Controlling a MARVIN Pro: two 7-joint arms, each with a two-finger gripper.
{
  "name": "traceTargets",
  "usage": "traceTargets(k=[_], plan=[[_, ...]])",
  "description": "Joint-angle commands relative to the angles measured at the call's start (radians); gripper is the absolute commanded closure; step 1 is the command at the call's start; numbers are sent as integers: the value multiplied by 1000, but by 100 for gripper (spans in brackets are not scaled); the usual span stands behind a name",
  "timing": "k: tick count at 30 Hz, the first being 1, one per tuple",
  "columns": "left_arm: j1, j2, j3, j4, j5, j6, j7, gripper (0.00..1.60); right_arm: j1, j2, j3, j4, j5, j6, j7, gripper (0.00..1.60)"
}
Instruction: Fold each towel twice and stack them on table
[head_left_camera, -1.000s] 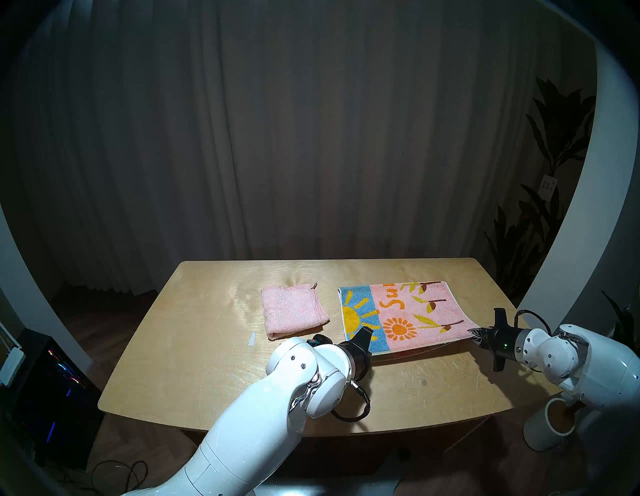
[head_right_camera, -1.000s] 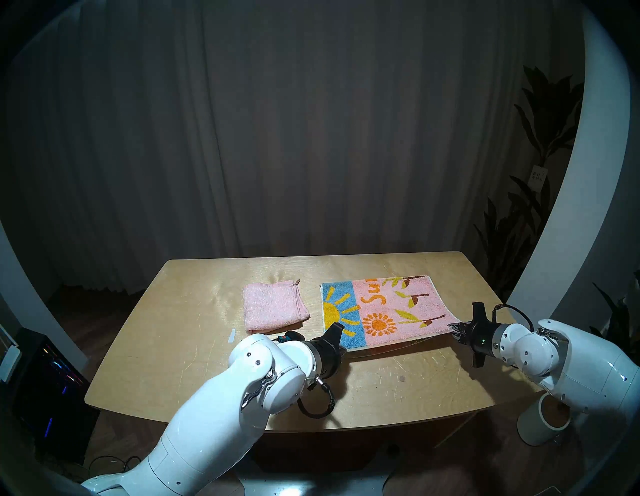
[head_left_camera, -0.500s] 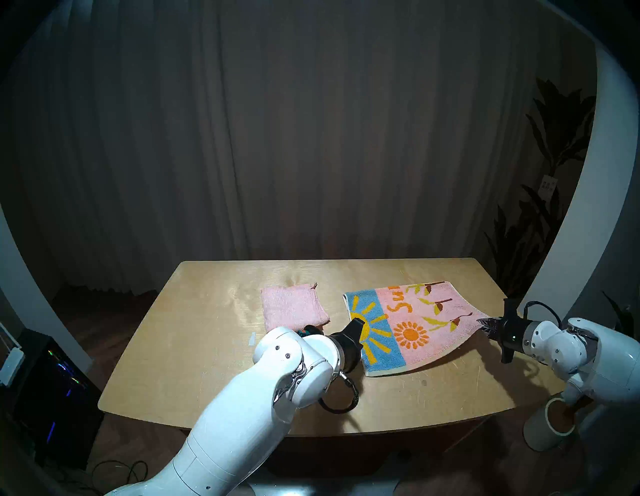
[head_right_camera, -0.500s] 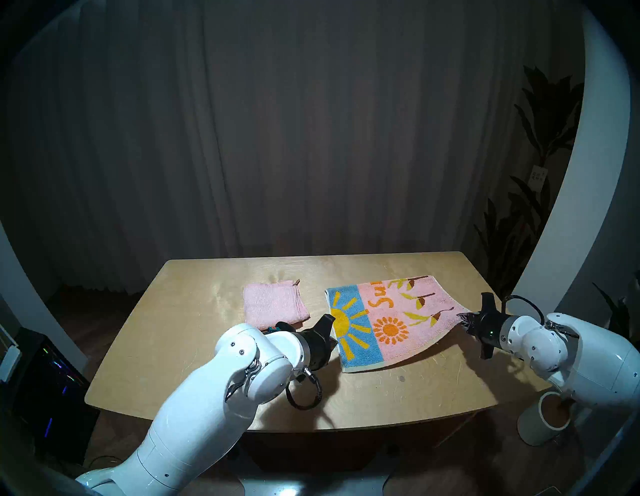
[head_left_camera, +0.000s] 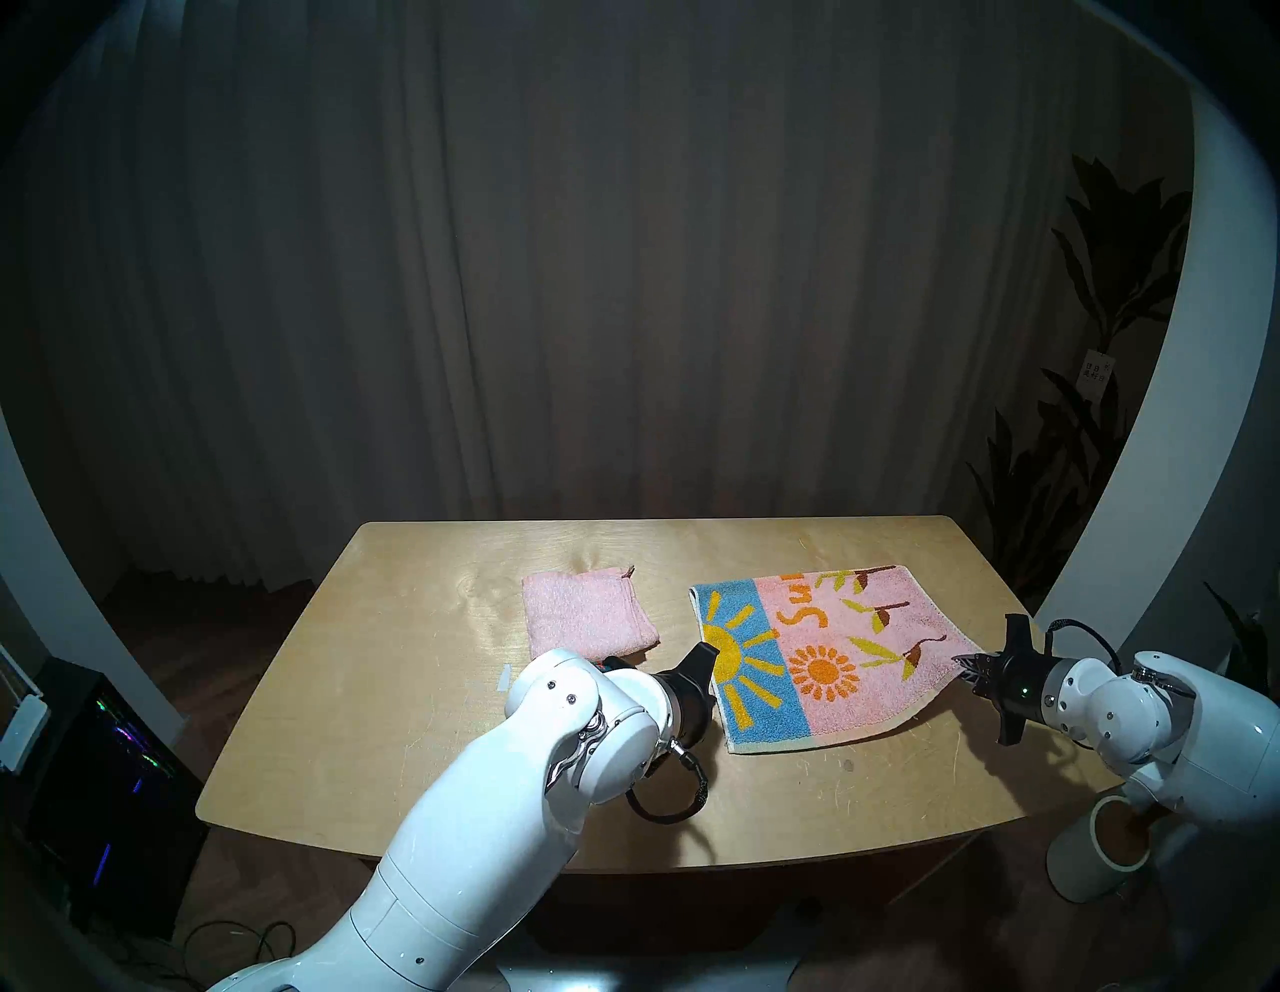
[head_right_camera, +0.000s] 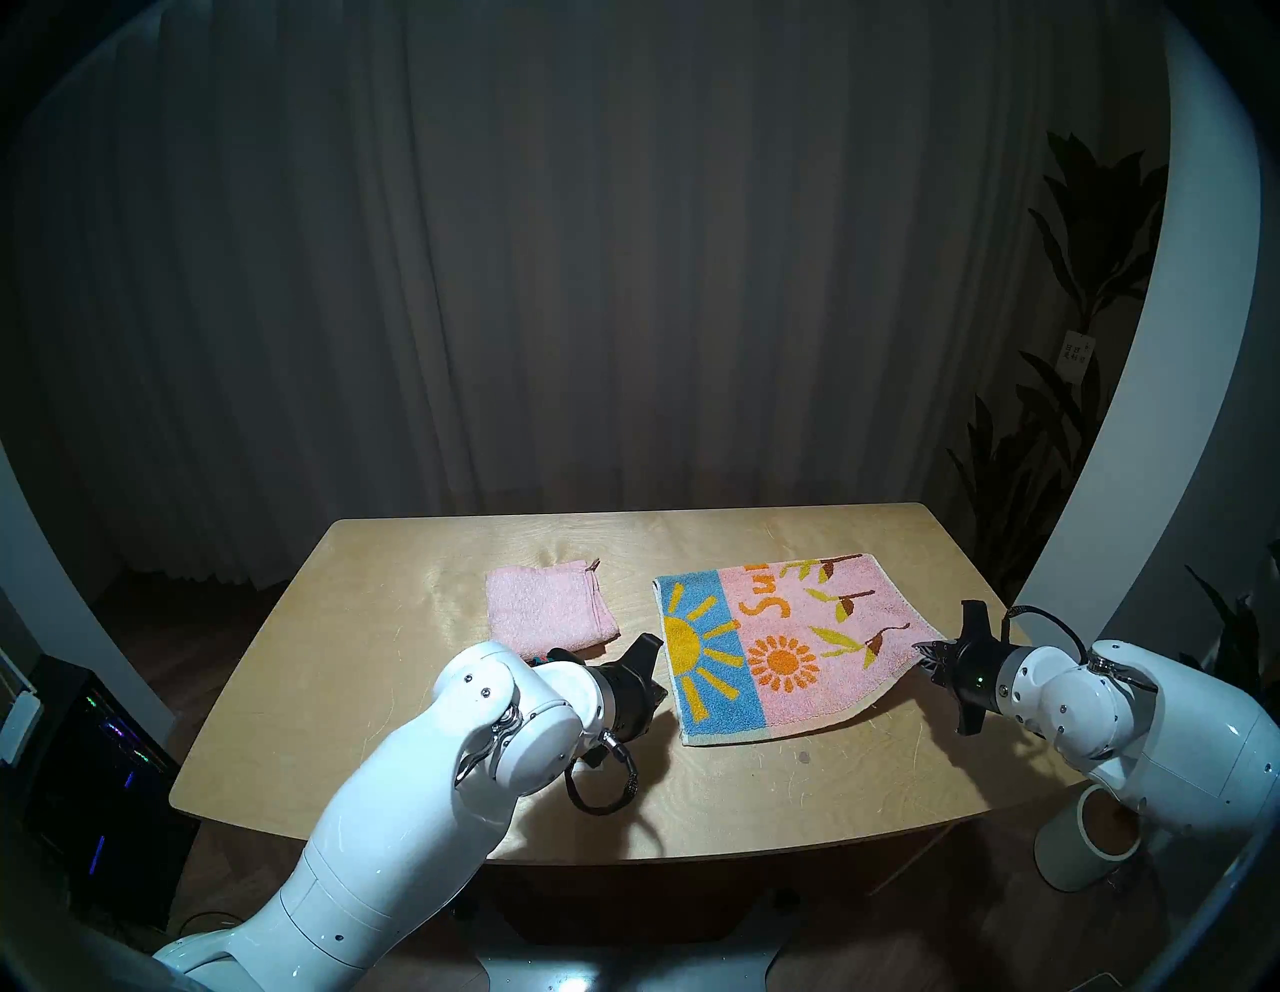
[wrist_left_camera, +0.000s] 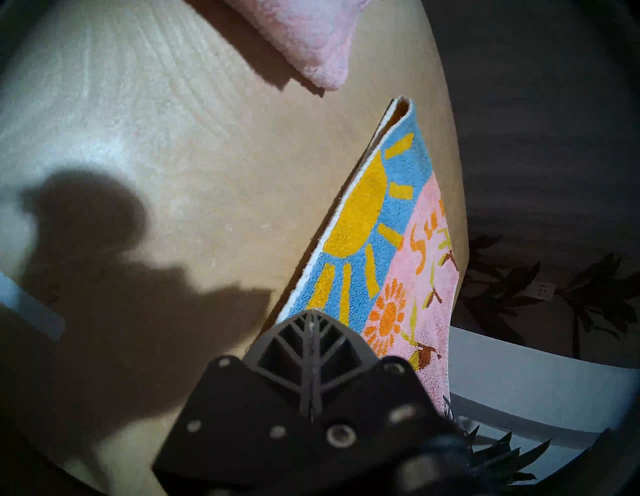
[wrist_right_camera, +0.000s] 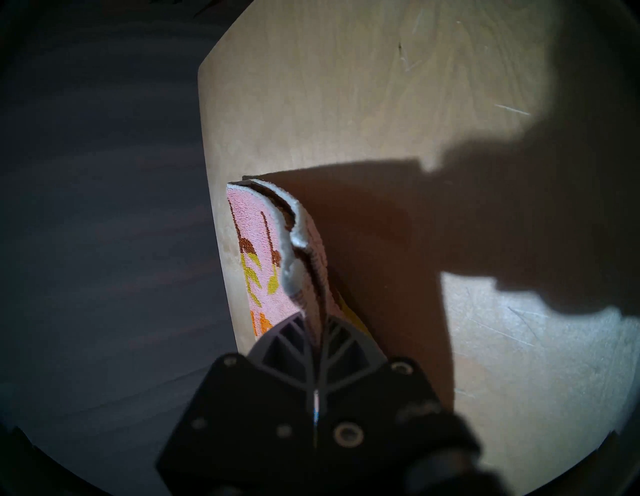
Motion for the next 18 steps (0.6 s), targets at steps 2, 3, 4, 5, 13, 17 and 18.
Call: traceTargets(k=[2, 3, 4, 5, 13, 17, 18], plan=[[27, 9, -7, -42, -36, 23, -19, 41, 40, -20, -15, 2, -1, 5, -2, 160], [32, 8, -6, -44, -35, 20, -18, 14, 47, -22, -19, 4, -1, 6, -3, 160], [35, 8, -7, -43, -40, 23, -21, 0, 52, -24, -21, 6, -1, 7, -4, 160], [35, 8, -7, -43, -40, 23, -21, 0, 52, -24, -21, 6, -1, 7, -4, 160], [56, -7, -3, -25, -43, 27, -83, 0, 73, -31, -34, 11, -1, 4, -10, 160], [51, -23, 17, -5, -33, 31, -100, 0, 73, -36, -35, 10, -1, 1, -14, 160], [51, -23, 17, -5, -33, 31, -100, 0, 73, -36, -35, 10, -1, 1, -14, 160]])
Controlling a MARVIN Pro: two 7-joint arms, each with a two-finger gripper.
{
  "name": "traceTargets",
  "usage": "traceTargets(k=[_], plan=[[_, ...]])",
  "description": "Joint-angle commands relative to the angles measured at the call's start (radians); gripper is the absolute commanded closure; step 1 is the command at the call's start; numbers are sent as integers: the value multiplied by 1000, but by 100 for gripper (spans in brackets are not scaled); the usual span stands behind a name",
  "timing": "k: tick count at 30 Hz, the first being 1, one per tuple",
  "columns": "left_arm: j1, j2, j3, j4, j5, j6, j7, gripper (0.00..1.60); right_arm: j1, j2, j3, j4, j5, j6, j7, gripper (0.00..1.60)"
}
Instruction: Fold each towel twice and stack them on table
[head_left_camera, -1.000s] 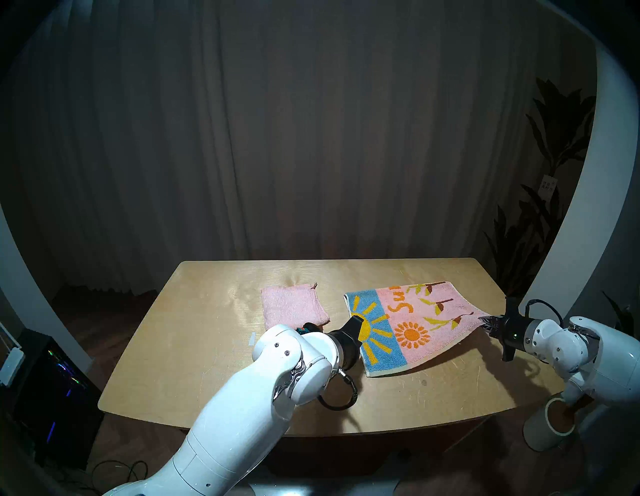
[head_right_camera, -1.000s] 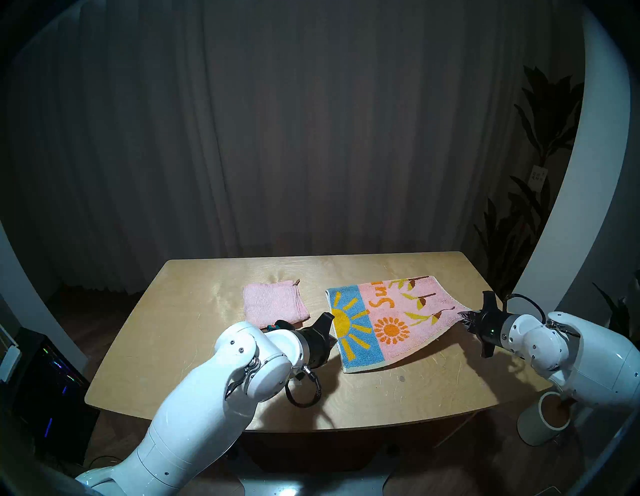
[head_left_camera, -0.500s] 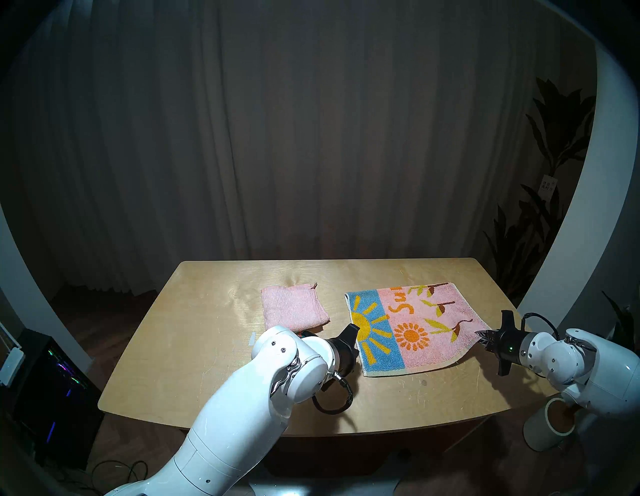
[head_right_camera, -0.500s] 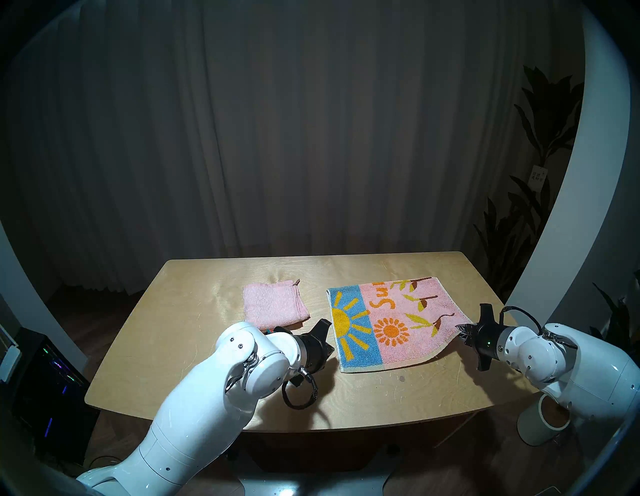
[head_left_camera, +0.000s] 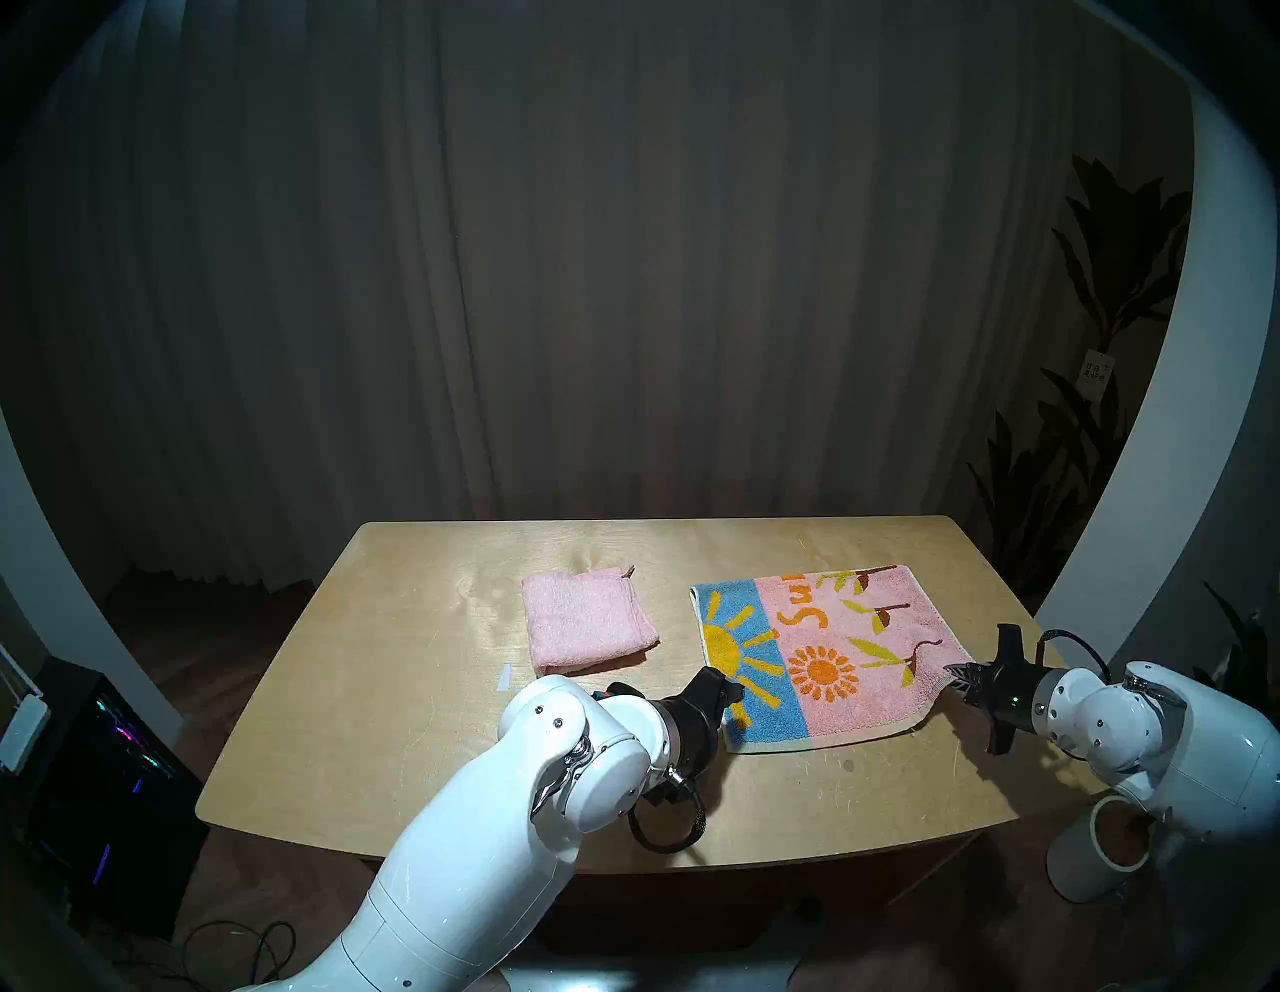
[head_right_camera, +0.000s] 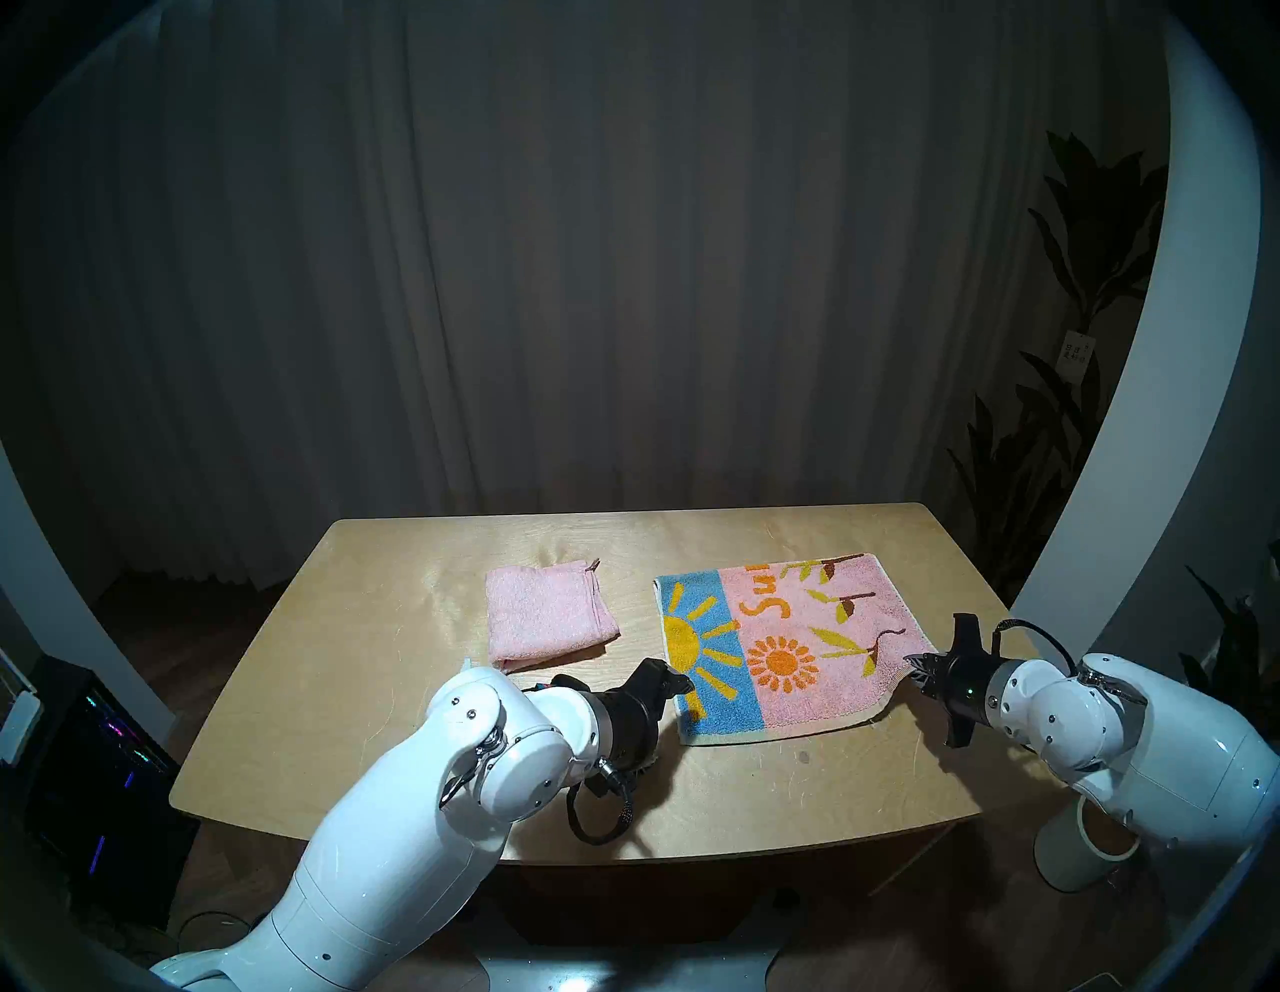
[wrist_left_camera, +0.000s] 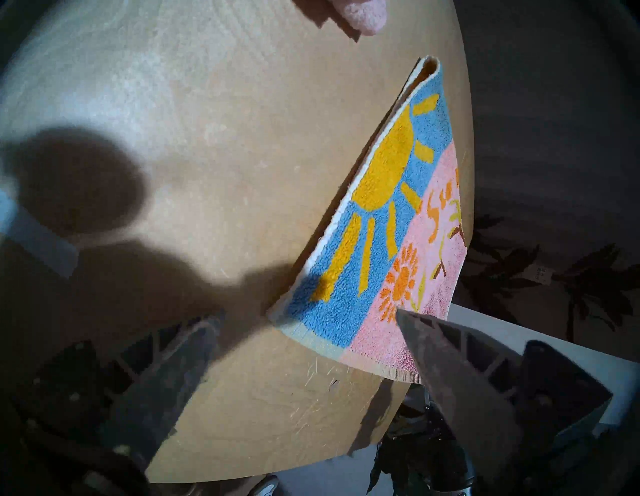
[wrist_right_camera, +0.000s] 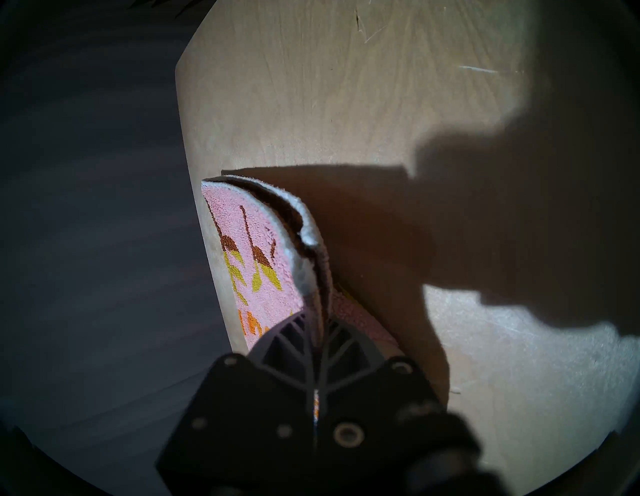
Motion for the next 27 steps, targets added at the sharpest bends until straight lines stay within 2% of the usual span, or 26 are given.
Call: traceTargets(k=[1, 9, 12, 27], plan=[[-13, -33, 27, 15, 18, 2, -48, 0, 21, 0, 6, -3, -1, -2, -2, 160], [-51, -54, 43, 113, 72, -12, -102, 0, 19, -6, 6, -8, -1, -10, -5, 160], [-66, -65, 45, 139, 72, -18, -91, 0, 21, -8, 4, -10, -1, -13, -6, 160], [-89, -64, 78, 185, 89, -6, -97, 1, 38, -12, -7, -17, -1, -30, -10, 160]])
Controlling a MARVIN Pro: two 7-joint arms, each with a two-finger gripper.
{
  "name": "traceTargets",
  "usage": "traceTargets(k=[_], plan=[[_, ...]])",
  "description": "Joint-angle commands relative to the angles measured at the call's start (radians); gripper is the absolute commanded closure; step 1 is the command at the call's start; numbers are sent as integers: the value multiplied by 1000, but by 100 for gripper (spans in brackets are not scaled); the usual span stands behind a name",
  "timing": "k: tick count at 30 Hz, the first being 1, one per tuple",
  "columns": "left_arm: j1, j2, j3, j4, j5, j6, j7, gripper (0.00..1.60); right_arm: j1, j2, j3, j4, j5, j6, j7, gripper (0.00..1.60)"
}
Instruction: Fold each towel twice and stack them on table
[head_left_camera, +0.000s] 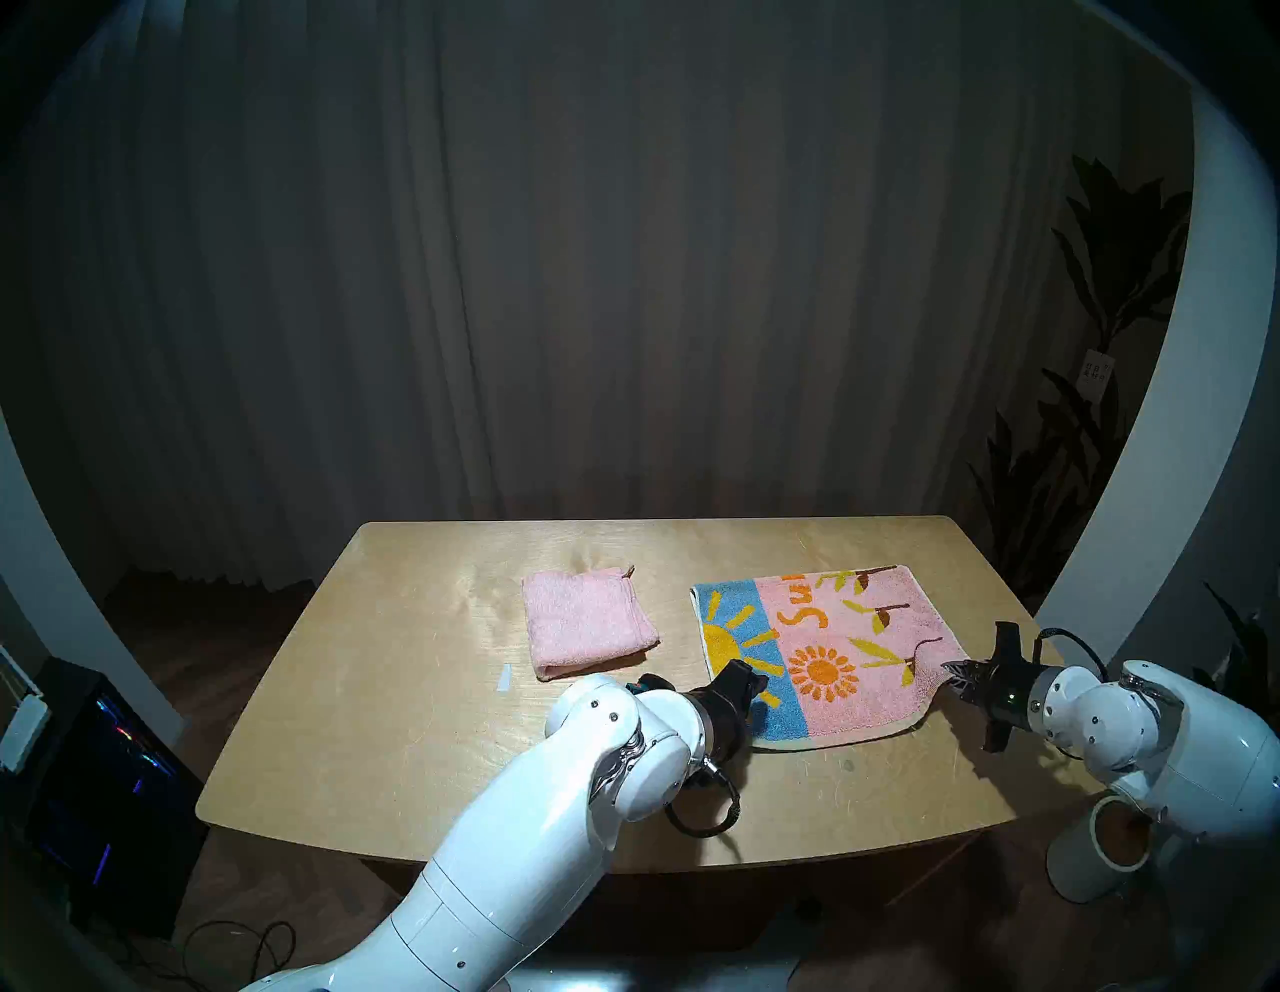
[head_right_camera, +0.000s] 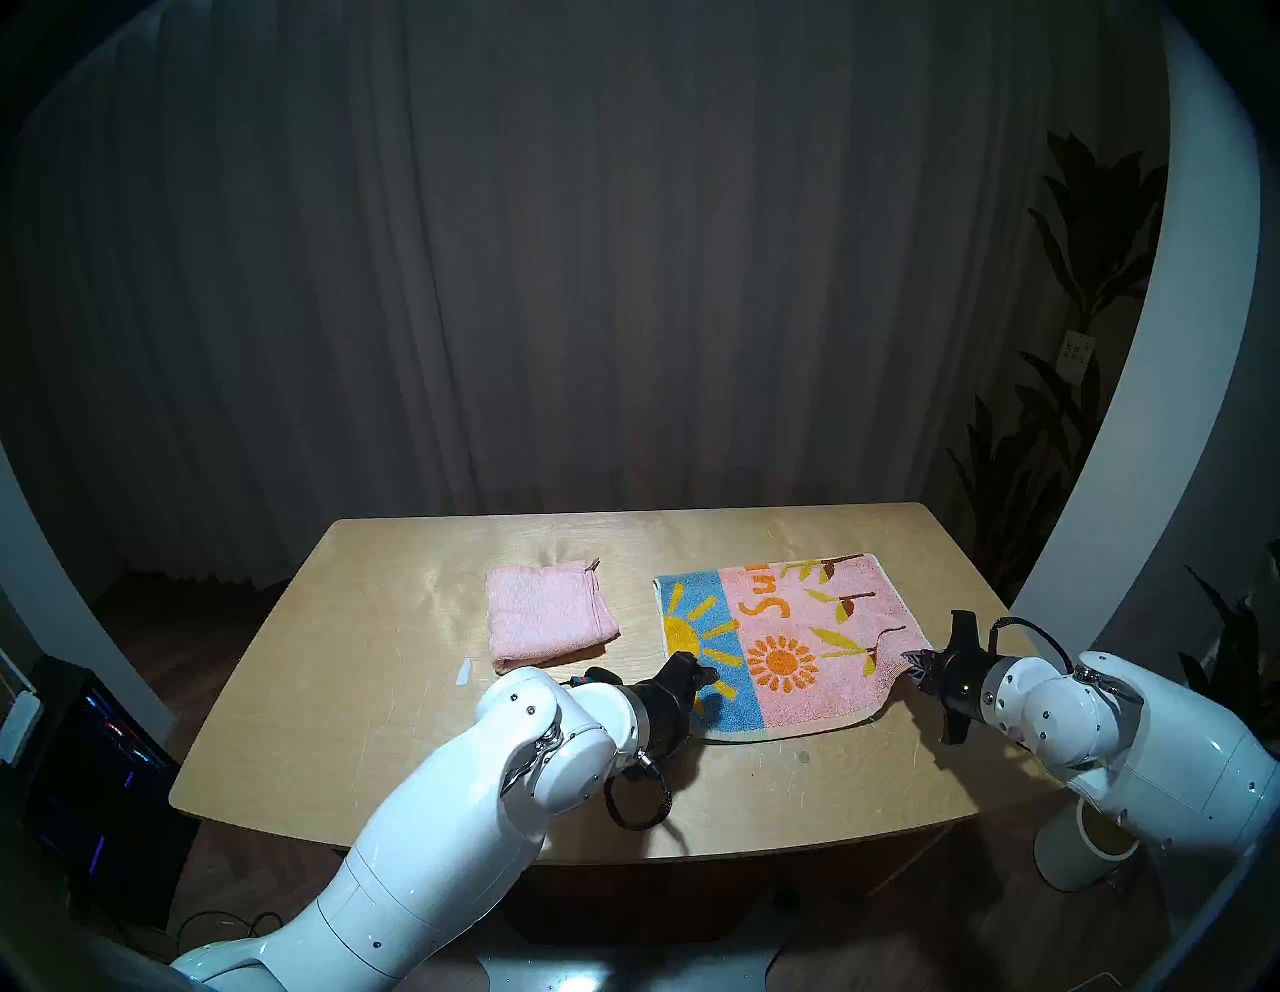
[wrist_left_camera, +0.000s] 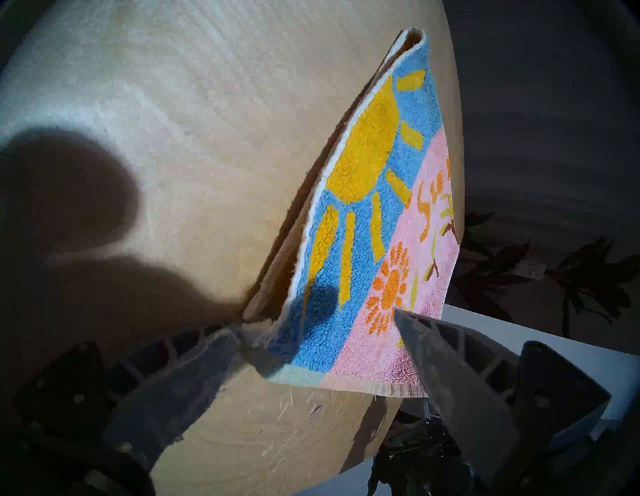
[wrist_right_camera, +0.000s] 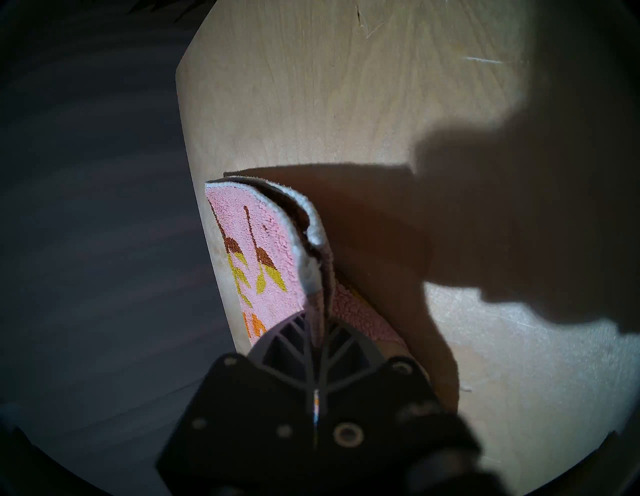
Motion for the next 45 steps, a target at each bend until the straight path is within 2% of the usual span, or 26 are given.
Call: traceTargets(k=[1, 2, 3, 4, 6, 11, 15, 17, 18, 19, 28, 36, 45], plan=[[-9, 8, 19, 38, 16, 14, 0, 8, 13, 5, 7, -13, -1, -4, 0, 160], [-9, 8, 22, 41, 17, 15, -2, 23, 12, 5, 7, -14, -1, -5, 0, 160], [-10, 8, 25, 44, 18, 17, -4, 31, 12, 5, 8, -15, -1, -7, 0, 160], [-10, 8, 27, 46, 19, 16, -6, 48, 11, 5, 8, -15, -1, -8, 0, 160], [-13, 6, 34, 57, 27, 17, -8, 61, 9, 5, 9, -17, -1, -11, 0, 160], [-19, 2, 42, 80, 38, 15, -25, 67, 3, 6, 12, -20, -1, -16, 1, 160], [-18, 0, 43, 85, 42, 9, -33, 86, 0, 7, 14, -21, -1, -19, 1, 160], [-19, 1, 41, 81, 43, 7, -33, 110, -1, 6, 15, -20, -1, -19, 2, 160], [-18, 2, 39, 78, 43, 4, -32, 156, 0, 6, 14, -20, -1, -20, 2, 160], [-17, 4, 37, 75, 41, 4, -34, 160, 2, 4, 13, -19, -1, -19, 2, 160], [-11, 18, 3, 29, 20, -11, -25, 160, 51, -19, -13, -9, -1, -11, -6, 160], [-23, 25, -40, -20, -18, -14, 26, 160, 81, -34, -9, -12, -1, -13, -17, 160], [-33, 45, -70, -96, -92, 25, 91, 160, 85, -36, 13, -18, -1, -4, -38, 160]])
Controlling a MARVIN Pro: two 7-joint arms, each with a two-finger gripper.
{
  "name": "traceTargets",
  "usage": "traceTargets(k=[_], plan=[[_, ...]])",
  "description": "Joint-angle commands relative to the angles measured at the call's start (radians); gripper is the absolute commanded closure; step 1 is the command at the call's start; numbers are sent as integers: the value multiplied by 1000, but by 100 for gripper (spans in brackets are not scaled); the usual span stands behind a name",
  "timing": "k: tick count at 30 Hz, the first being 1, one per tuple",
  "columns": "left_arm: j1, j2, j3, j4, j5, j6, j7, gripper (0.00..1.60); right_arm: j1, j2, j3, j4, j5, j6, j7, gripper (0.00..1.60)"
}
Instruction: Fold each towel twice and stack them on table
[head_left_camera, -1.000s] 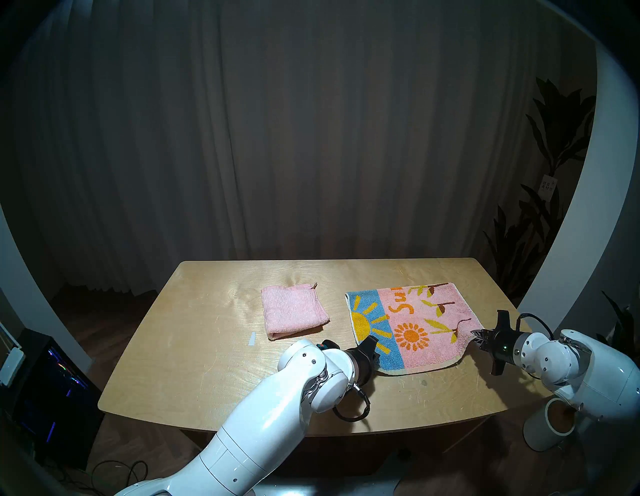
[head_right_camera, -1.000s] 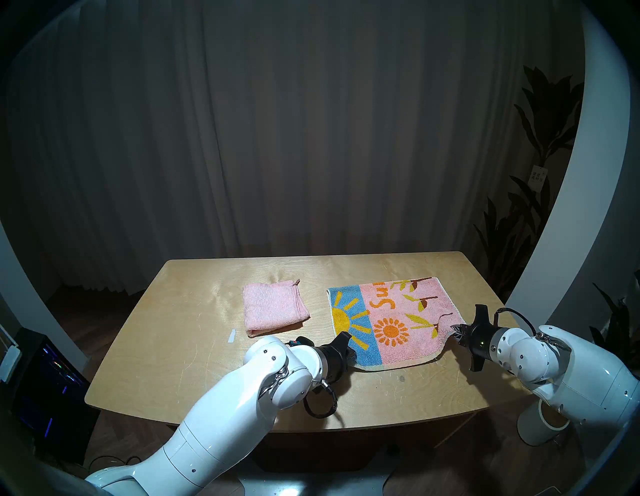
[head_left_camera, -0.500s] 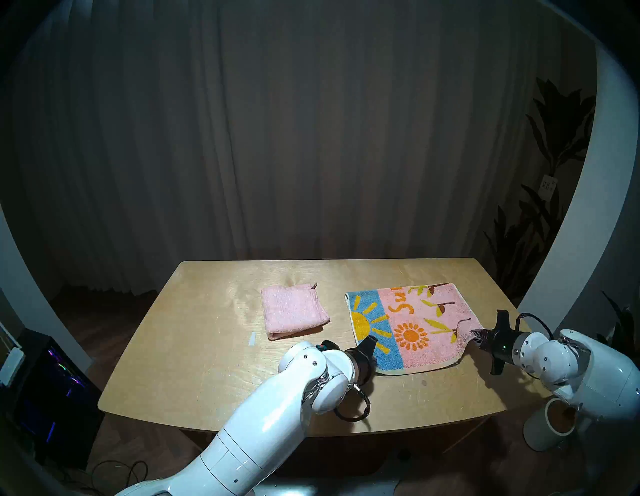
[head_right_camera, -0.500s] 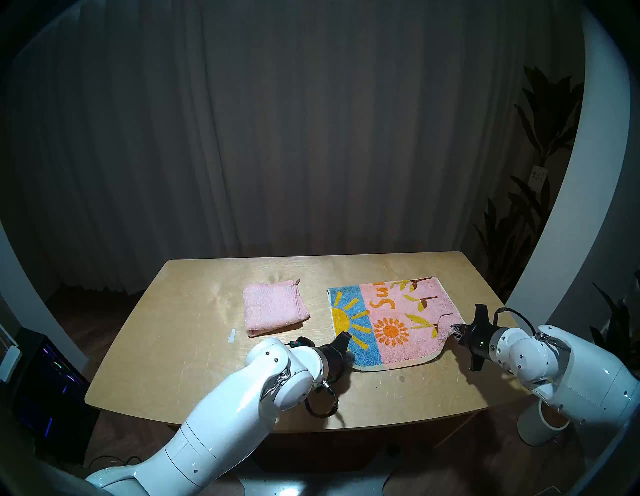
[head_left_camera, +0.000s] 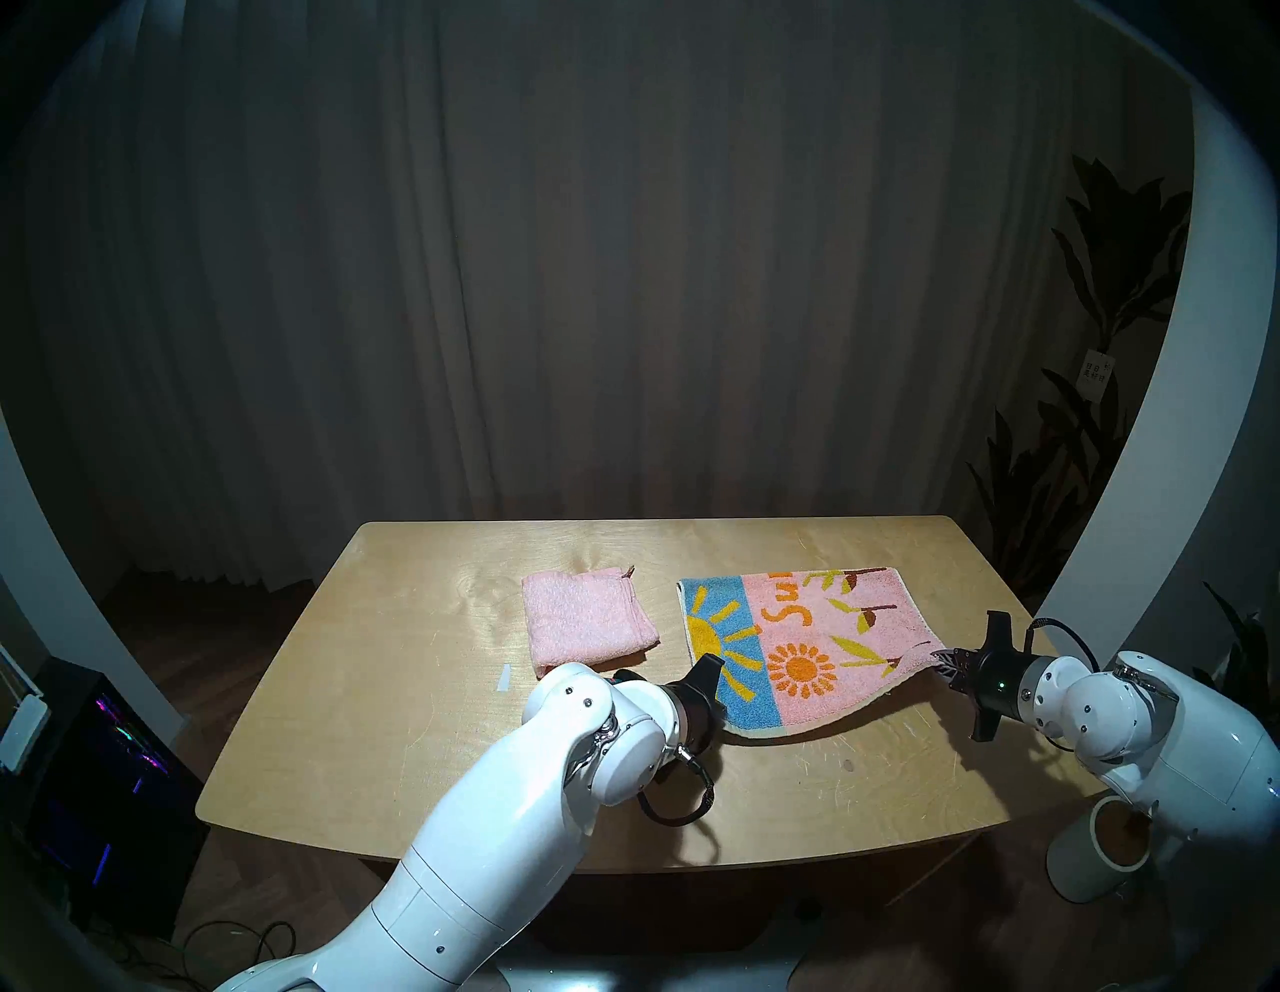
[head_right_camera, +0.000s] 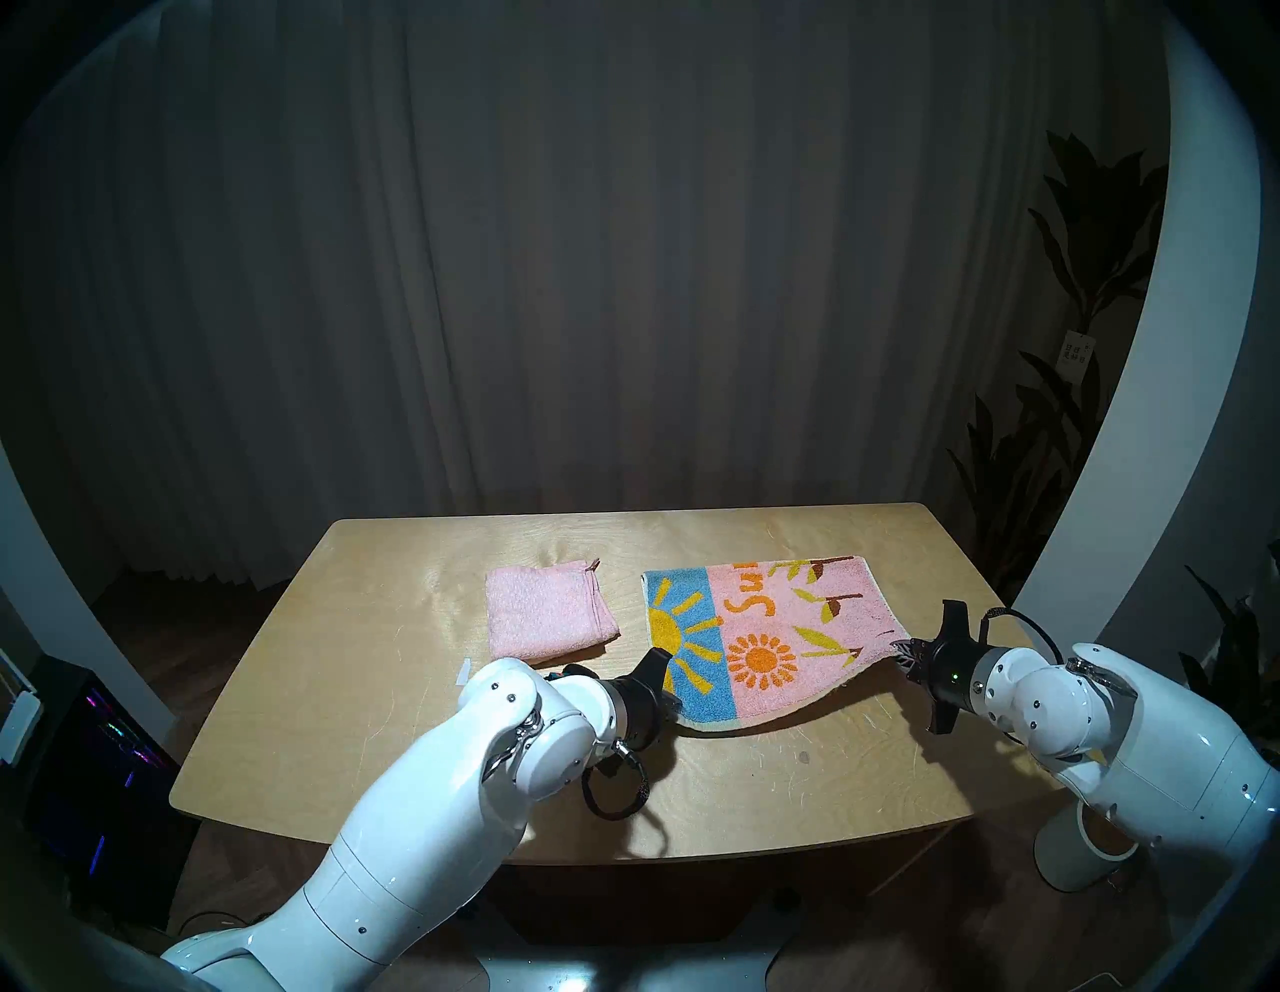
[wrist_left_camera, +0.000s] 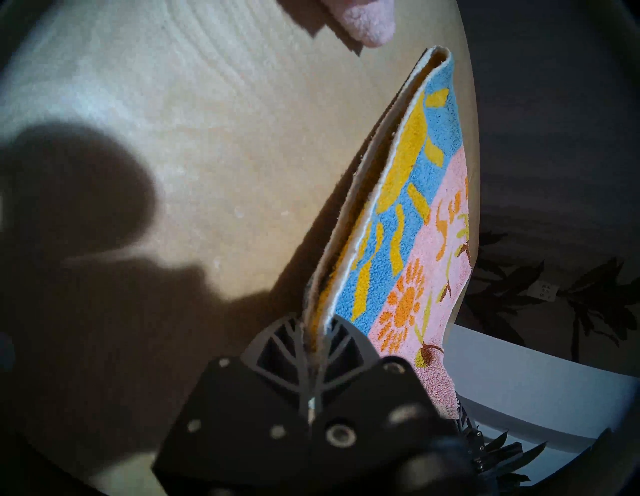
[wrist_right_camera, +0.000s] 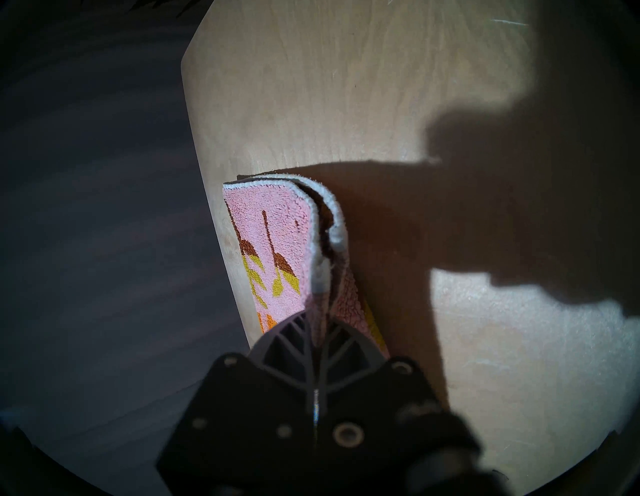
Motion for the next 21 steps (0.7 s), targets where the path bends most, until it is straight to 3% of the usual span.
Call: traceTargets(k=[1, 12, 21], plan=[[-28, 4, -21, -68, -41, 29, 32, 160, 20, 1, 31, -11, -1, 1, -2, 160], [-92, -7, -45, -47, -102, 74, 117, 160, 80, -34, 13, -8, -1, -18, -16, 160], [-189, -40, -75, 39, -149, 111, 172, 160, 162, -61, -32, 2, -6, -49, -33, 160]])
